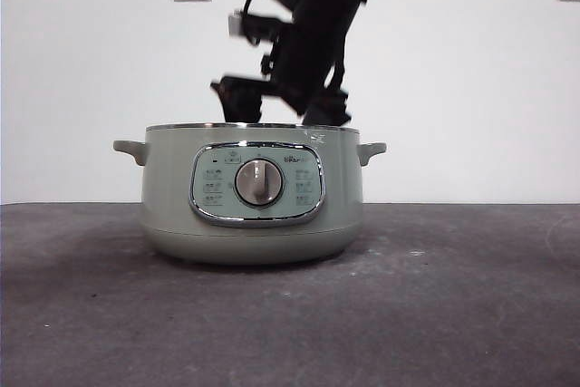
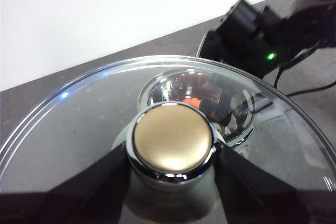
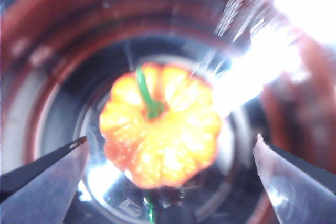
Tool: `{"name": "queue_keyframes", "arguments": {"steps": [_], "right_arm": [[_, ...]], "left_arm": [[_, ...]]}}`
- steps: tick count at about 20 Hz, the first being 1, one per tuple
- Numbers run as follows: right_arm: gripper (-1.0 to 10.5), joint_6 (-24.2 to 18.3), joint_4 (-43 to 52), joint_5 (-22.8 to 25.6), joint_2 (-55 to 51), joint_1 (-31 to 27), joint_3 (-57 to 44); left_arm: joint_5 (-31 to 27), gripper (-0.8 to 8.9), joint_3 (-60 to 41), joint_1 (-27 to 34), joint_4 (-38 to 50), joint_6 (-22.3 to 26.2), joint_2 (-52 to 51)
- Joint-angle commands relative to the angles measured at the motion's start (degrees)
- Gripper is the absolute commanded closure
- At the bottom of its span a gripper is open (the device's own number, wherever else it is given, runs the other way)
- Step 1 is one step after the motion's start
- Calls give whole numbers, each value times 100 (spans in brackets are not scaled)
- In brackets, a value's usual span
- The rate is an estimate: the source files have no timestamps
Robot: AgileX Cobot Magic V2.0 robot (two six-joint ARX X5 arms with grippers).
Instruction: Pick up the pumpkin,open the lid,put the pumpkin in the pot,close the lid
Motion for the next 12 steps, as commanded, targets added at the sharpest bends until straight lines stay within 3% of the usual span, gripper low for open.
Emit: {"name": "queue_keyframes", "arguments": {"steps": [1,12], "right_arm": [[342,98,-37,155,-638,-7,72],[352,737,-2439,260,-4319,-66,72]], "left_arm": [[66,826,28,11,474,7,-26],[1080,826,28,-63,2020,7,1587]]}}
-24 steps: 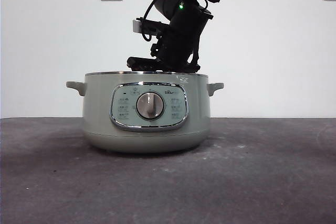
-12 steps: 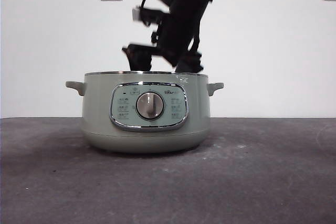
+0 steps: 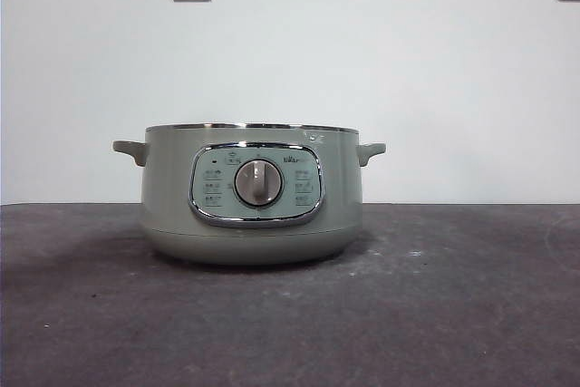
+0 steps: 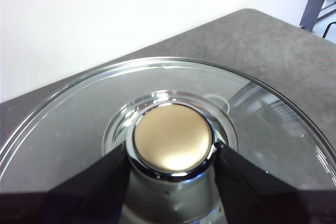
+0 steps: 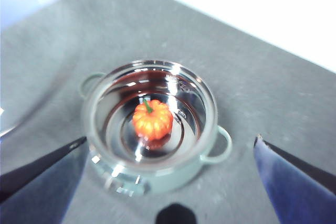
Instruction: Pick up the pumpkin,open the lid,put the pumpkin in the pot,close the lid
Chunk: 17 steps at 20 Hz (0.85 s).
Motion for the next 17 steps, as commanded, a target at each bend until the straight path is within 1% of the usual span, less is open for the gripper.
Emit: {"name": "queue_keyframes", "arguments": {"steps": [1,5,10,17], "right_arm": [[352,229,-409,11,-431,9,-13],[352,365,-922,-26,-866,9,-13],[352,426,-1493,-26,-1250,17,-13],[352,466,-1862,-22,-1565,17,-13]], "left_arm": [[142,826,31,-96,605,9,273],[144,826,31,-236,966,52,745],[136,826,31,-455,1510,98,1419],[105,826,31,-660,2173,199,2291]]}}
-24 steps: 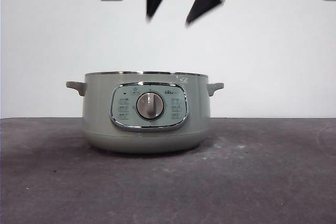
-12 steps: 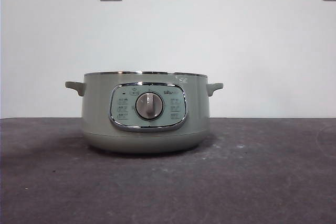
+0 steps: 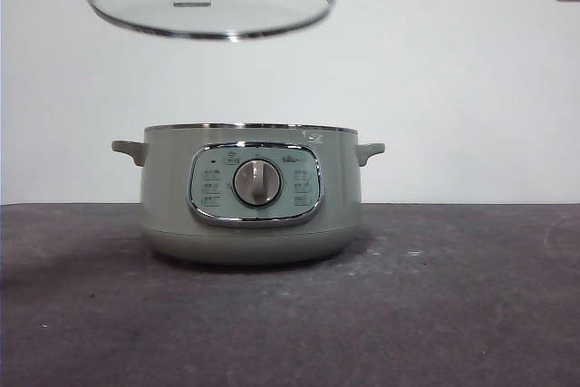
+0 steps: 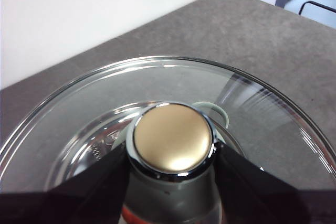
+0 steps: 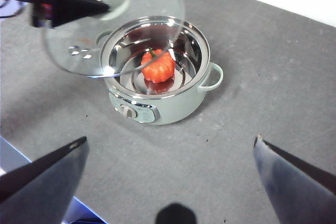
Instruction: Pick up the pumpkin,open the lid,put the pumpkin in the pot,close the lid
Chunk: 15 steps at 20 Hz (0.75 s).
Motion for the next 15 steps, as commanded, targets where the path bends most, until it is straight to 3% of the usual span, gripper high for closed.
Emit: {"name": "queue_keyframes", "arguments": {"steps": [1,15], "right_arm": [[352,76,-11,-2,-120,13,-13],[352,79,-127,-2,-400,13,-13]], "left_arm": [[46,826,28,-66,496,101,306],[-103,826,28,-92,1220,240,1650]]}}
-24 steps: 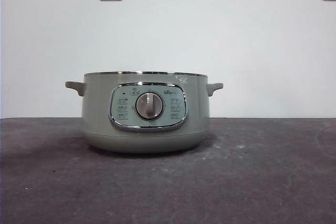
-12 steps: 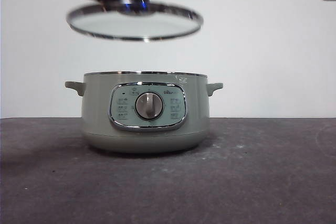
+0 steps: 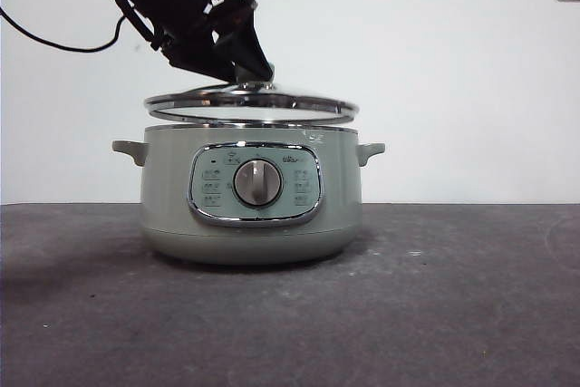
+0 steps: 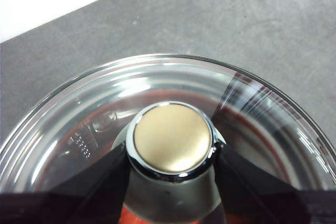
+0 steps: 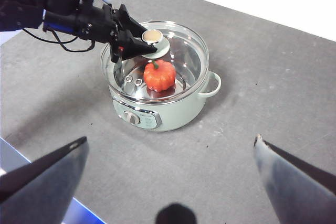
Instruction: Pick up the pumpkin,open the lid,put the pumpkin in the pot,close the lid
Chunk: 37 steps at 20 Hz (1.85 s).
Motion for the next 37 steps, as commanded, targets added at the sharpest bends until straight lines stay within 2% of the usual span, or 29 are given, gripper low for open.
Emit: {"name": "queue_keyframes", "arguments": {"steps": [1,9,10,13,14,20,24,28,31,34,37], "right_arm": [[352,37,-94,-2,-9,13,-13],[352,35,-94,-7,-9,13,-13],[352,35,-94,-9,-7,13,-13],[352,35,-94,-9,9,13,-13],[352,35,-94,-9,9,13,-13],[352,35,-94,-13,9,13,-13],[352,35,-94,-39,31,13,-13],[352,35,-96,-612,138,13,-13],[352,33,-98,-680,284,13,-13],[352,31,-101,-1351,479,13,-13],[353,33,-105,-1362,625,13,-13]], "left_arm": [[15,826,31,-17,254,114,142],[-28,810,31,-17,111,118,380],[-28,753,31,-17,52,114,378],[-31,325,31,-17,35,83,374],[-33,268,31,-15,-7,50,363],[-28,271,31,-7,-232,52,-85],[-15,271,31,-7,-732,52,-756],[55,271,31,-11,-1744,50,-1784],[103,279,31,-15,-2723,-61,-2629],[295,280,31,-13,-3753,-61,-3388],[402,282,31,-13,-4437,-61,-3882]]}}
